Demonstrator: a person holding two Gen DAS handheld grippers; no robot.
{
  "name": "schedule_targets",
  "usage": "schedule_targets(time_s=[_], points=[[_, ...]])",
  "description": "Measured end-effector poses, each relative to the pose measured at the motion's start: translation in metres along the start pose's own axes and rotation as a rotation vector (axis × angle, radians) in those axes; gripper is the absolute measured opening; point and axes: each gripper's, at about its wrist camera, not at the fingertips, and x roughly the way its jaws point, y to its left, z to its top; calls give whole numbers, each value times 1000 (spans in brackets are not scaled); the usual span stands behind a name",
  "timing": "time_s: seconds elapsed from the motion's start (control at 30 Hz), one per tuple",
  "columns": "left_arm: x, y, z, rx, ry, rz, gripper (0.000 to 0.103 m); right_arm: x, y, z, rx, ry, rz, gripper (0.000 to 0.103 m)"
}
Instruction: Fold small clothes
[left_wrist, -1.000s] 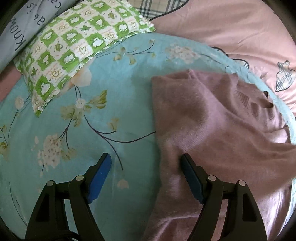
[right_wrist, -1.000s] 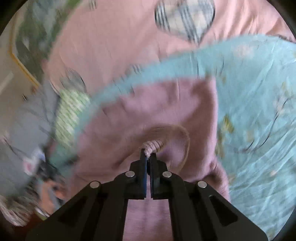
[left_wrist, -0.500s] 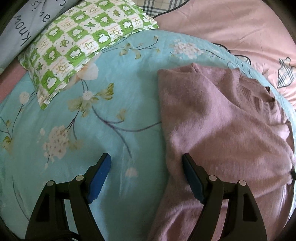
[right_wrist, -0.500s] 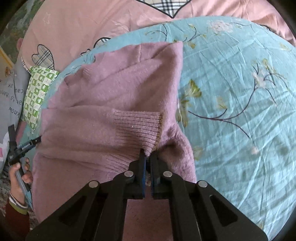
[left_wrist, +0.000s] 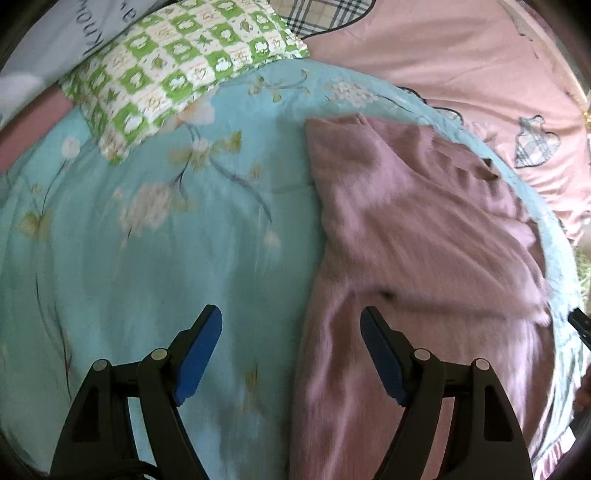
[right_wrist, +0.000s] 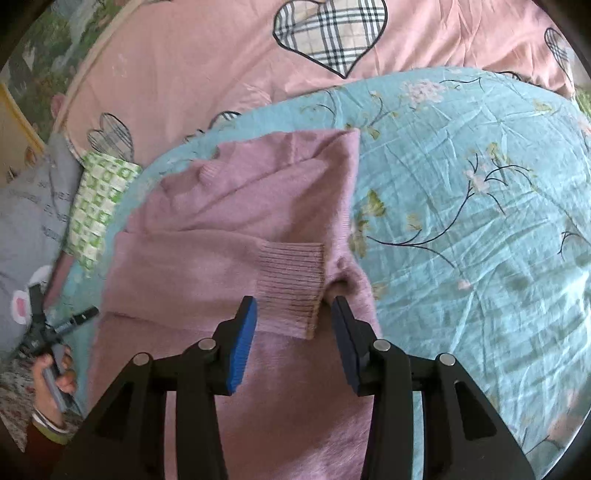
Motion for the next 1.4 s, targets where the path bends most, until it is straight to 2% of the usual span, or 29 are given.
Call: schedule_targets(time_s=[0.13, 0.27, 0.47, 0.63, 0.77, 0.9, 1.1, 1.23, 1.3, 1.33, 1.37, 1.4], points=[[-25, 11, -45, 0, 36, -88, 78, -17, 1, -24, 2, 9, 26, 50], [-49, 18, -97, 15, 75, -154, 78, -41, -6, -65, 17, 22, 65, 53], [-75, 20, -168, 30, 102, -219, 78, -69, -22, -127, 31, 55, 96, 53], [-76, 3, -212, 70, 144, -264, 78, -94, -43, -171, 118, 45, 148, 53], [-76, -17, -235, 113, 128, -274, 78, -103, -56, -197, 166, 52, 189, 53], [-74, -29, -242, 144, 119, -292, 79, -102, -58, -219, 189, 79, 272, 53], [-72, -11, -235, 47, 107, -393, 79, -79, -42, -227, 174, 115, 394, 53], [-71, -7, -233, 9, 116, -411, 78, -64, -24, -225, 126, 115, 398, 49], [-72, -10, -232, 30, 108, -386, 68, -58, -19, -225, 114, 126, 381, 33], [-73, -11, -232, 43, 102, -368, 52, -56, -20, -226, 106, 146, 358, 12], [-73, -11, -233, 58, 99, -349, 29, -53, -21, -228, 96, 174, 325, 8], [-73, -10, -234, 73, 106, -342, 19, -54, -22, -230, 88, 180, 316, 7]])
